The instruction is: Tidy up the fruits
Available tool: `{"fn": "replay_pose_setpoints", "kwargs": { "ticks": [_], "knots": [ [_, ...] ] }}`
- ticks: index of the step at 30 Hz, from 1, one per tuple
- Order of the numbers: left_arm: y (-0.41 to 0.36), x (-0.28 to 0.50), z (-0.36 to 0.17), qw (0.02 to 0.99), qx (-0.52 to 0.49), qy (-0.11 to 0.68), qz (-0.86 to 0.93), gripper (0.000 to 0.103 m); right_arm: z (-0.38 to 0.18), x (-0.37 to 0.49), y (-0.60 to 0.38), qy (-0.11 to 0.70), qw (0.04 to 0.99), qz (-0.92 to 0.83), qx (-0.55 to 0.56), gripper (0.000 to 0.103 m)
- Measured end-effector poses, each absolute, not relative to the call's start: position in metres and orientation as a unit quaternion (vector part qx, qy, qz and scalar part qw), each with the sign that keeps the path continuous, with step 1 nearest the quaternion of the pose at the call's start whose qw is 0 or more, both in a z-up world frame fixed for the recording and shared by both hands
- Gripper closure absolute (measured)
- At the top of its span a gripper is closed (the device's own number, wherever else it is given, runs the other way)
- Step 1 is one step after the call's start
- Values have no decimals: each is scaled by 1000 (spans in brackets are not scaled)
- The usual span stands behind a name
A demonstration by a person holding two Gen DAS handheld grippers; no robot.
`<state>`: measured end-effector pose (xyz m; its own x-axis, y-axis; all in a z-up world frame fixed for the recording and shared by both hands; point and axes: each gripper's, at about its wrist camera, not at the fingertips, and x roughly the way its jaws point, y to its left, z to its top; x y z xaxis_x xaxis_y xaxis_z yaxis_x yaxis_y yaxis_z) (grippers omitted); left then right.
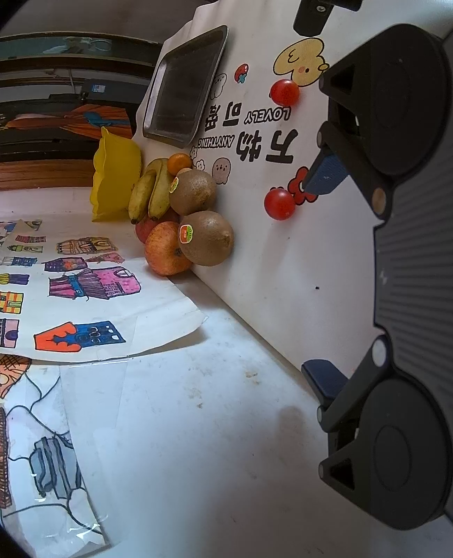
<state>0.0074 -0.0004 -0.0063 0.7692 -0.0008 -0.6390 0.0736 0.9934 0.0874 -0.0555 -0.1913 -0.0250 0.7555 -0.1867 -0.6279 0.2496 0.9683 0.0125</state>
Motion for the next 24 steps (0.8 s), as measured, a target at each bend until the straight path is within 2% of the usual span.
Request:
{"fn": "replay_pose_setpoints", "kwargs": {
  "ticks": [24],
  "knots": [
    [-12,17,-6,936,54,346,-13,1,-27,-41,-201,337,935,-101,50,1]
  ]
}}
